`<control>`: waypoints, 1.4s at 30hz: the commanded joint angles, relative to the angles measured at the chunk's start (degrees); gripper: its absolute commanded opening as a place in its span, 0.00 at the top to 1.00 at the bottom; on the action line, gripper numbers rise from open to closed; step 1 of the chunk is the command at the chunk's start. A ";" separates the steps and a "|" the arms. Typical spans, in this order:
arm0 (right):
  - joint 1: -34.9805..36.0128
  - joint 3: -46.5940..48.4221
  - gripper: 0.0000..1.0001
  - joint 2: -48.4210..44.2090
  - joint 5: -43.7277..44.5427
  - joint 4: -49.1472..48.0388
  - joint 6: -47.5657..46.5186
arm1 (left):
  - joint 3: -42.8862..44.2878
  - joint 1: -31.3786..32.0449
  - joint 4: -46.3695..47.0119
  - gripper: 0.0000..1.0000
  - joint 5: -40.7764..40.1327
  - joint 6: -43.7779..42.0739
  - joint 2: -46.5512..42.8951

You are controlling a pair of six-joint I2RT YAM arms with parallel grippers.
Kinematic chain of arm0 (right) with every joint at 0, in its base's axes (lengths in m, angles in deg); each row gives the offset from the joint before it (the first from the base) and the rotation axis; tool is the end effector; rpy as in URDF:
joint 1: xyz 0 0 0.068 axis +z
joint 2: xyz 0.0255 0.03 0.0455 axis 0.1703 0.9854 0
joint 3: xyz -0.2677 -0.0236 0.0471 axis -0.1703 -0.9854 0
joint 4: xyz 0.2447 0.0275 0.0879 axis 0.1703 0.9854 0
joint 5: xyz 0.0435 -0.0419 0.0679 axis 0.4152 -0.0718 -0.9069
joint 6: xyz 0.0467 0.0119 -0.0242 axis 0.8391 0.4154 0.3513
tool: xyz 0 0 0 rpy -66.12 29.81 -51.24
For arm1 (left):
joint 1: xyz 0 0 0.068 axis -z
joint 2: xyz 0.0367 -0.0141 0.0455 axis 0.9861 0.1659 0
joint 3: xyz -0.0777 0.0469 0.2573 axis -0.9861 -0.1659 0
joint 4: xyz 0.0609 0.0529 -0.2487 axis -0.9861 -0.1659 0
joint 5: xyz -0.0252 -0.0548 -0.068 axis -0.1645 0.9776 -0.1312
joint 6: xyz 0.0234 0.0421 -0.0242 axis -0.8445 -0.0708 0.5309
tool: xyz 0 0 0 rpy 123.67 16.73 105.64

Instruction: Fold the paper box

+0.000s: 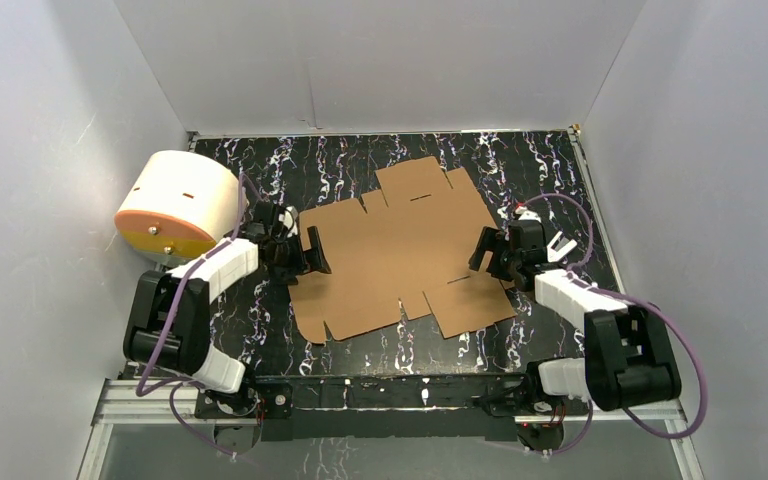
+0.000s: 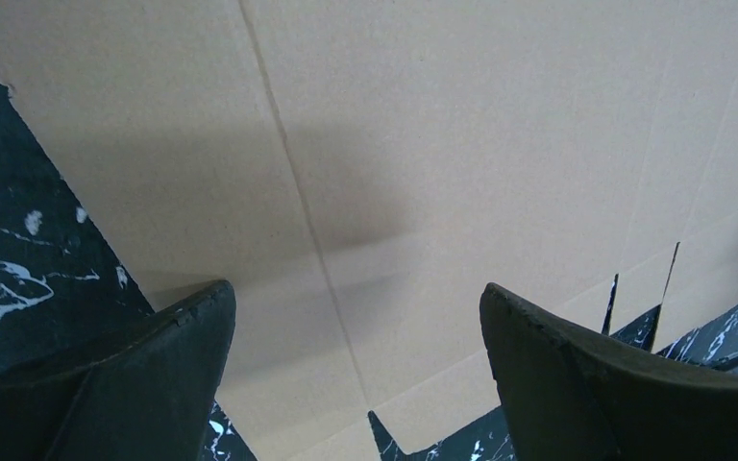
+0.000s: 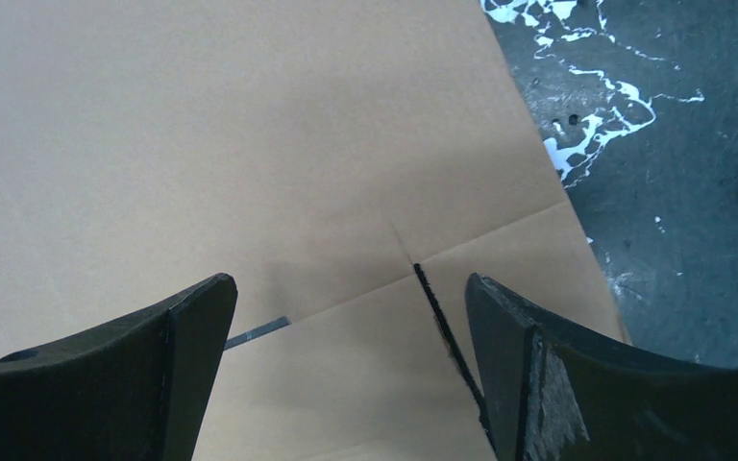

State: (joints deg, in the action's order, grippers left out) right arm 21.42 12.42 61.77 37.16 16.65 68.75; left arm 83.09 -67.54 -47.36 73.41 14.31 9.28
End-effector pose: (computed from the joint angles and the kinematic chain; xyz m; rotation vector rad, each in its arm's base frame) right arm 0.2374 0.0464 0.1706 0.3052 2.2793 0.2612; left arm 0.2812 -0.0745 0.1775 -0.1704 2.6018 -0.6019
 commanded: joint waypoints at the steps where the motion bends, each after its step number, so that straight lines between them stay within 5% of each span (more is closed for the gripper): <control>1: -0.28 2.72 0.01 5.70 -3.28 -6.08 0.22 | -2.97 0.57 -2.40 0.04 3.66 2.98 -2.43; 11: -0.28 11.01 0.01 18.93 -7.36 -10.11 -3.50 | -10.99 5.13 -2.20 0.04 8.47 9.02 -9.59; 25: -0.19 26.66 0.01 32.78 -22.91 -16.64 -9.36 | -17.55 22.22 2.74 0.04 7.82 23.02 -20.63; 34: -0.25 28.21 0.02 25.84 -20.99 -10.90 -9.39 | 3.35 20.43 -11.84 0.02 -11.53 7.38 -15.32; 42: -0.21 16.92 0.01 13.82 -19.45 -4.12 -5.80 | 17.15 7.89 -14.34 0.02 -13.57 -3.37 -0.79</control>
State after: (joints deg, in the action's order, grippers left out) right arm 21.12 34.28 81.40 17.90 8.81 60.73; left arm 96.01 -54.95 -56.74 63.01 17.37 3.86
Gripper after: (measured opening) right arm 0.984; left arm 0.982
